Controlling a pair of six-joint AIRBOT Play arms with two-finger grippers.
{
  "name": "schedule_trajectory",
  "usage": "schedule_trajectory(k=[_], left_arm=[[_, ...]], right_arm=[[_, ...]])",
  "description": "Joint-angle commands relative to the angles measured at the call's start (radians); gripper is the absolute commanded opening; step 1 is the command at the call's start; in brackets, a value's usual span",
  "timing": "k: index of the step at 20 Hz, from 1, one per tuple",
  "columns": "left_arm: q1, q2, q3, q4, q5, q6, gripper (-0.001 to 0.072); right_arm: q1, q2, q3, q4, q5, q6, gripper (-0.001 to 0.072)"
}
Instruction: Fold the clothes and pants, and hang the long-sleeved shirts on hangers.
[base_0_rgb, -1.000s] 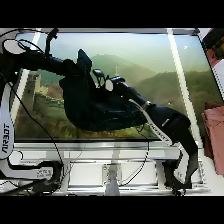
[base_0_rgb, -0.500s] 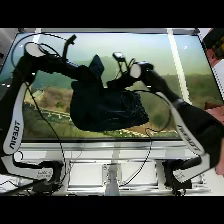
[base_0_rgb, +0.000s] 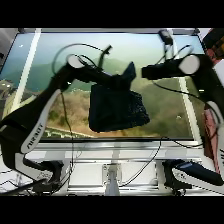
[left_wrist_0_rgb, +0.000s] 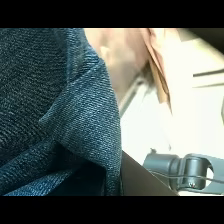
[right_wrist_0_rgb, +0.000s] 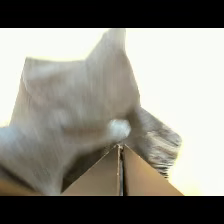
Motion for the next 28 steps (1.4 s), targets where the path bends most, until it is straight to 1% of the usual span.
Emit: schedule_trajectory(k=[1, 2, 3, 5, 6, 9, 11, 12, 14, 16, 17, 18, 20, 21, 22, 23, 24, 25, 27, 28], left_arm=[[-0.129, -0.053, 0.000, -0.018, 0.059, -0.013, 0.0219], [-0.156, -0.063, 0.000, -0.019, 0.058, -0.047, 0.0420], [-0.182, -0.067, 0.000, -0.020, 0.058, -0.081, 0.0528], [-0.214, -0.067, 0.000, -0.026, 0.058, -0.082, 0.0527], [-0.220, -0.067, 0.000, -0.038, 0.050, -0.081, 0.0527], [-0.201, -0.064, 0.002, -0.046, 0.012, -0.076, 0.0527], [-0.154, -0.055, 0.002, -0.044, -0.005, -0.051, 0.0519], [-0.124, -0.047, 0.003, -0.044, -0.004, -0.051, 0.0437], [-0.049, -0.034, 0.003, -0.044, 0.006, -0.020, 0.0042], [0.027, -0.035, 0.002, -0.034, 0.039, 0.042, 0.0028], [0.054, -0.037, 0.002, 0.000, 0.075, 0.053, 0.0027], [0.073, -0.037, 0.002, 0.067, 0.131, 0.052, 0.0027], [0.083, -0.037, 0.002, 0.267, 0.248, 0.042, 0.0026], [0.074, -0.040, 0.002, 0.383, 0.298, 0.008, 0.0025], [0.057, -0.047, 0.002, 0.512, 0.329, -0.043, 0.0025], [0.038, -0.054, 0.002, 0.607, 0.332, -0.077, 0.0026], [0.014, -0.062, 0.002, 0.669, 0.319, -0.083, 0.0026], [-0.016, -0.072, 0.002, 0.703, 0.305, -0.082, 0.0026], [-0.090, -0.094, 0.002, 0.710, 0.286, -0.067, 0.0026], [-0.137, -0.106, 0.002, 0.715, 0.271, -0.027, 0.0026]], right_arm=[[-0.105, 0.079, -0.010, -0.006, 0.008, -0.004, 0.0037], [-0.126, 0.085, -0.010, -0.010, 0.017, -0.004, 0.0037], [-0.148, 0.087, -0.010, -0.016, 0.034, -0.006, 0.0037], [-0.181, 0.086, -0.010, -0.045, 0.077, -0.093, 0.0037], [-0.195, 0.086, -0.010, -0.066, 0.094, -0.118, 0.0037], [-0.250, 0.087, -0.010, -0.132, 0.113, -0.127, 0.0037], [-0.312, 0.094, -0.010, -0.162, 0.111, -0.136, 0.0037], [-0.348, 0.097, -0.010, -0.169, 0.114, -0.137, 0.0036], [-0.431, 0.100, -0.010, -0.169, 0.126, -0.152, 0.0036], [-0.508, 0.099, -0.015, -0.167, 0.143, -0.183, 0.0036], [-0.541, 0.098, -0.023, -0.166, 0.161, -0.209, 0.0036], [-0.573, 0.098, -0.040, -0.165, 0.183, -0.229, 0.0036], [-0.627, 0.098, -0.107, -0.139, 0.210, -0.270, 0.0036], [-0.648, 0.098, -0.152, -0.106, 0.206, -0.295, 0.0036], [-0.661, 0.098, -0.199, -0.073, 0.198, -0.328, 0.0036], [-0.665, 0.098, -0.245, -0.049, 0.184, -0.360, 0.0036], [-0.667, 0.097, -0.293, -0.027, 0.162, -0.381, 0.0036], [-0.667, 0.097, -0.330, -0.008, 0.141, -0.394, 0.0036], [-0.667, 0.097, -0.387, 0.010, 0.108, -0.396, 0.0036], [-0.667, 0.096, -0.401, 0.008, 0.102, -0.395, 0.0036]])
